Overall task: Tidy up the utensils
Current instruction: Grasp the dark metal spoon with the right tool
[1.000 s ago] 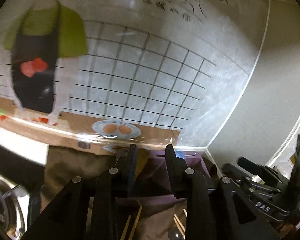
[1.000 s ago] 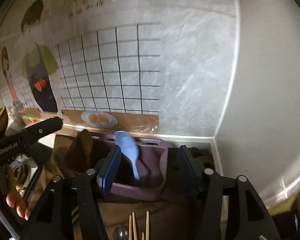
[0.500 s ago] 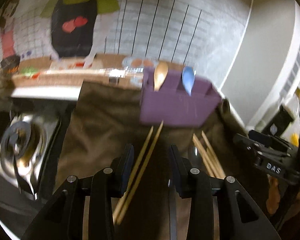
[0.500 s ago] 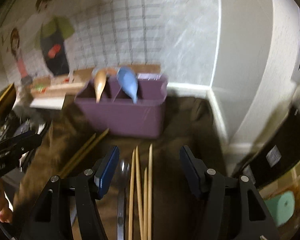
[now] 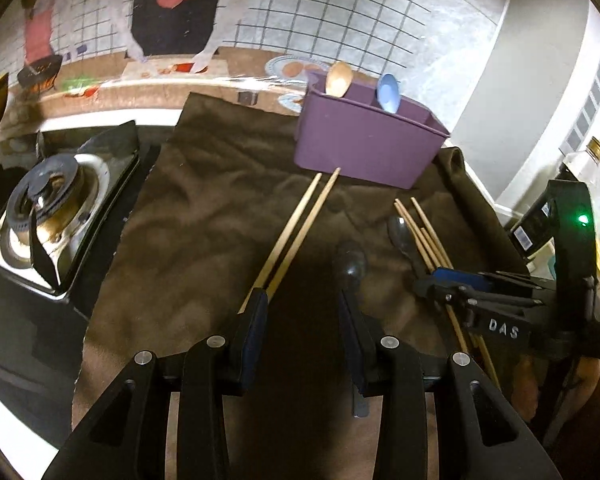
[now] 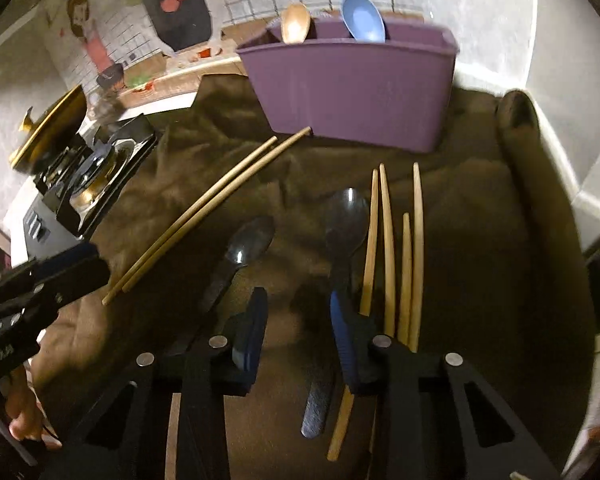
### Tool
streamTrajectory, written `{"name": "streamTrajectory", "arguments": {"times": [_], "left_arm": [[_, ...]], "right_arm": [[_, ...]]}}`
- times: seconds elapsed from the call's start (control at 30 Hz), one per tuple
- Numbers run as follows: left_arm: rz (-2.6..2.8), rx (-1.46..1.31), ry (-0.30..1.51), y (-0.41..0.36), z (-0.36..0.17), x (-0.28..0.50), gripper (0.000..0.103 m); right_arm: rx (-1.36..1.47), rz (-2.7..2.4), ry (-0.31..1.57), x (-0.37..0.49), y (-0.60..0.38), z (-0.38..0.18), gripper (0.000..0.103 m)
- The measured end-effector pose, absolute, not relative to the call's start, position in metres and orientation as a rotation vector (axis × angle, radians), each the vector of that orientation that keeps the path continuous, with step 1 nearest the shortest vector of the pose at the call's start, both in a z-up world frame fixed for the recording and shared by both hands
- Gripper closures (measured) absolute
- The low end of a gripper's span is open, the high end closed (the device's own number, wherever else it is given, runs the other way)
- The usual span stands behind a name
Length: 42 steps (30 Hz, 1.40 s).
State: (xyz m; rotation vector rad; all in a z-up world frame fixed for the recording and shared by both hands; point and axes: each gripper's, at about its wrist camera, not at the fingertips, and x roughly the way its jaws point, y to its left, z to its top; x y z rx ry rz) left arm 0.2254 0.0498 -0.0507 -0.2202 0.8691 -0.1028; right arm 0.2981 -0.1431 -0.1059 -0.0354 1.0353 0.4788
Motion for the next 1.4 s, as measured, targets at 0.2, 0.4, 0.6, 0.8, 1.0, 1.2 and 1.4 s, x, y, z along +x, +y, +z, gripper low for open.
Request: {"name": "streamTrajectory", "arguments": {"times": [0.2, 0.4, 0.6, 0.8, 1.0, 1.2, 1.4], "left_arm": [[-0.09, -0.252, 0.892, 0.06, -0.057, 0.23, 0.065], [-0.099, -0.24, 0.897, 0.06, -0.059, 0.233, 0.065], [-0.109, -0.225, 0.895, 0.061, -0.058, 0.236, 0.065], [-0.114, -0.208, 0.903, 0.058, -0.061, 0.24, 0.065], [-0.143, -0.198, 0.933, 0.045, -0.068, 0.248, 0.065], [-0.201, -0.198, 0.946, 0.026, -0.072, 0.261, 0.065], [-0.226, -0.154, 0.98, 0.003, -0.086, 0.285, 0.065]], "right_arm": [[-0.055, 0.416, 1.05, 0.311, -0.14, -0.12, 0.073], [-0.077, 0.374, 1.025, 0.323, -0.133, -0.122, 0.073], [-0.148, 0.334, 0.996, 0.338, -0.12, -0.124, 0.064], [-0.188, 0.307, 0.974, 0.348, -0.111, -0.125, 0.062], [-0.162, 0.297, 0.939, 0.34, -0.12, -0.111, 0.074], [-0.068, 0.286, 0.834, 0.314, -0.15, -0.066, 0.074], [0.002, 0.264, 0.736, 0.284, -0.177, -0.029, 0.074]]}}
